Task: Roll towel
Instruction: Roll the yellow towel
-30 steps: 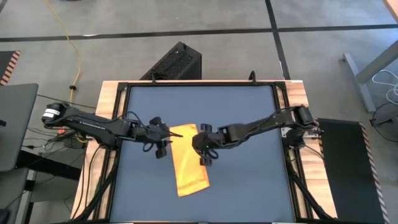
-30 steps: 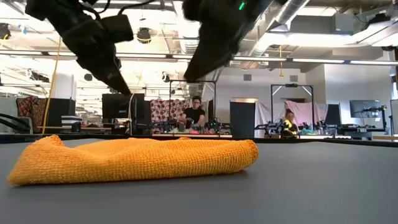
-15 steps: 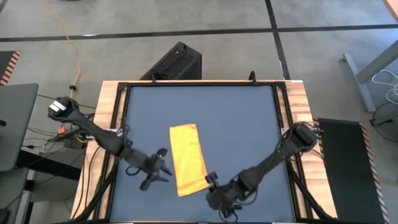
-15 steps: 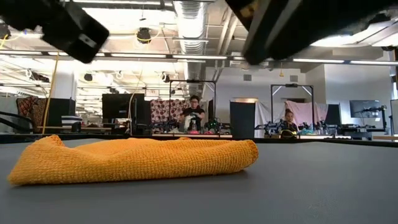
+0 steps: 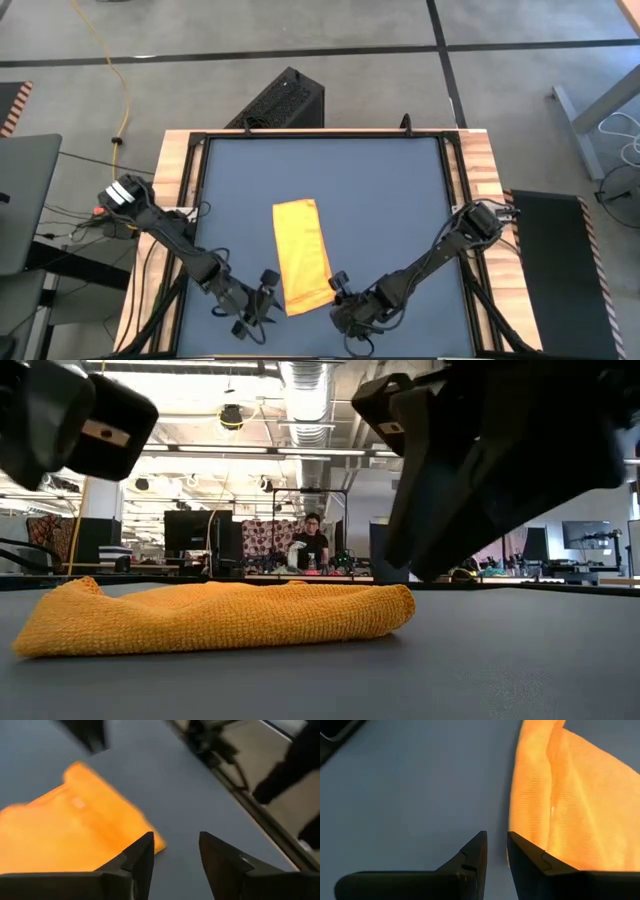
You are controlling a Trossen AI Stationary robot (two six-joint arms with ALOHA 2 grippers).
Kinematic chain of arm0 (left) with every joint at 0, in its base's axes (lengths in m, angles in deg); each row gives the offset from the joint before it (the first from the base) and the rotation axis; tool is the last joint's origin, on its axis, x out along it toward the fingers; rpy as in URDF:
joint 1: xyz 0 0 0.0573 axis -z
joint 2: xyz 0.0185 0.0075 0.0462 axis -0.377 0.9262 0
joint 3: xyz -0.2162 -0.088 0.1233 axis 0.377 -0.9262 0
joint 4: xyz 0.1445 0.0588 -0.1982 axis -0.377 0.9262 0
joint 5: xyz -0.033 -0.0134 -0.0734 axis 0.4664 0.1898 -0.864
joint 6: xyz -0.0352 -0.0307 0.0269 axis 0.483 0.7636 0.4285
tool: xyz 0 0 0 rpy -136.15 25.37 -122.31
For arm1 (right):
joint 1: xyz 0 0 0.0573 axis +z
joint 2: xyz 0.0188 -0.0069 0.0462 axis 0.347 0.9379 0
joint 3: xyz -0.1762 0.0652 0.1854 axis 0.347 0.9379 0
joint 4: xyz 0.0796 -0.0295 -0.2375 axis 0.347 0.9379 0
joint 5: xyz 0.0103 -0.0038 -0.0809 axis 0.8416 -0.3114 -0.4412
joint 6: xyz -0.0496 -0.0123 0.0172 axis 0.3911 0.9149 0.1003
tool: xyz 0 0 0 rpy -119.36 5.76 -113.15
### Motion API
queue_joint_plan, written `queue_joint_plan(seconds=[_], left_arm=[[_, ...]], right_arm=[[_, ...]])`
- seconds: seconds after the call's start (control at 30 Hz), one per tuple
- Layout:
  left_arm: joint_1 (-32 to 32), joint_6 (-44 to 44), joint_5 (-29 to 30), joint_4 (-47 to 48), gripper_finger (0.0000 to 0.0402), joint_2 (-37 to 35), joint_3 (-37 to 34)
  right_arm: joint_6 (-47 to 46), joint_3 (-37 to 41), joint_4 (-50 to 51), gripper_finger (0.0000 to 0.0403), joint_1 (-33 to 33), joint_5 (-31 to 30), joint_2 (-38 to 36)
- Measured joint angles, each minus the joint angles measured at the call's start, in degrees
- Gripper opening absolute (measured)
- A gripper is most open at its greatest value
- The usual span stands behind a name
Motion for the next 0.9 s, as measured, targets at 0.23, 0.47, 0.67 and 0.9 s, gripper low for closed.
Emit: queue_joint_plan(seconds=[0.23, 0.47, 0.67, 0.9], left_arm=[[0.03, -7.4, -1.74, 8.21, 0.0195, 7.35, 8.77], [0.05, -15.31, 1.06, 14.42, 0.0212, 10.9, 14.39], [-0.53, -15.2, 5.98, 15.18, 0.0213, 10.9, 13.65], [-1.96, -8.98, 5.41, 16.91, 0.0213, 10.9, 12.22]], right_arm=[[3.39, 0.0, 1.14, 0.0103, -0.91, 0.13, 0.24], [3.5, 0.0, 1.07, 0.0103, -1.76, 0.0, 0.24], [2.73, 0.81, -0.25, 0.0103, -2.35, 0.04, 0.24], [-0.92, 4.5, -4.37, 0.0103, -3.63, 0.18, 0.33]])
